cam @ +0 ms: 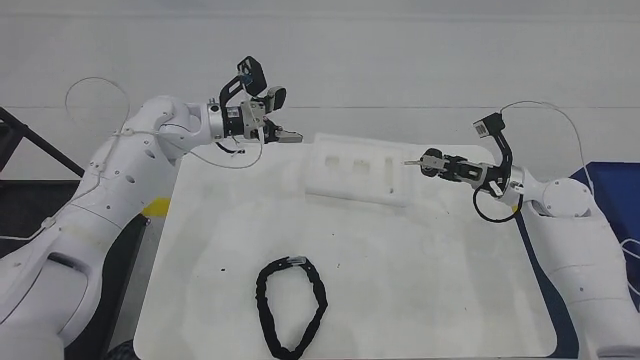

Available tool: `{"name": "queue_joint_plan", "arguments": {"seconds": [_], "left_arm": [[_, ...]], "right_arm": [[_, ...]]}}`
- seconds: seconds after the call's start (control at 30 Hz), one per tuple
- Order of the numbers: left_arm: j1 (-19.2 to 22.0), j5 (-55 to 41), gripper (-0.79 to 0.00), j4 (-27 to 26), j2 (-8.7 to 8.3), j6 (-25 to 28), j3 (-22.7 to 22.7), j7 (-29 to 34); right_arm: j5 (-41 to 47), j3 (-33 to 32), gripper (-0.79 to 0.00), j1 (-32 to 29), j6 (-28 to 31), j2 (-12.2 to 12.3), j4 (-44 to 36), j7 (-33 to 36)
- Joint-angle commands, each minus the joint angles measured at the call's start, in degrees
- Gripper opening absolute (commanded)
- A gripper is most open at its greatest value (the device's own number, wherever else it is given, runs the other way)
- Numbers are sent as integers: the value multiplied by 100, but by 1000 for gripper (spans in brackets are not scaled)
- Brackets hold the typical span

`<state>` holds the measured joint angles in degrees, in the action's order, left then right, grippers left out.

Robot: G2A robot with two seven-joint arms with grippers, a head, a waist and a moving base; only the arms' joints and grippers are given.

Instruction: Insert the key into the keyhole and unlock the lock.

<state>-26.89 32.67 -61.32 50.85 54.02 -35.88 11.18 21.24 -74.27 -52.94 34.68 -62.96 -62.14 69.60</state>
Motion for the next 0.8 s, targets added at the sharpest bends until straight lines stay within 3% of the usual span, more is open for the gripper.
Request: {"name": "queue_joint_plan", "arguments": {"seconds": [0.0, 0.33, 0.77], "left_arm": [[-166, 88, 0, -26, -35, 117, -36, 25], [-902, 1417, 0, -493, -114, 398, -62, -691], [-963, 1667, 0, -398, -137, 398, 835, -1052]], "right_arm": [[0, 0, -785, 0, 0, 0, 0, 0], [0, 0, -785, 0, 0, 0, 0, 0], [0, 0, -785, 0, 0, 0, 0, 0]]}}
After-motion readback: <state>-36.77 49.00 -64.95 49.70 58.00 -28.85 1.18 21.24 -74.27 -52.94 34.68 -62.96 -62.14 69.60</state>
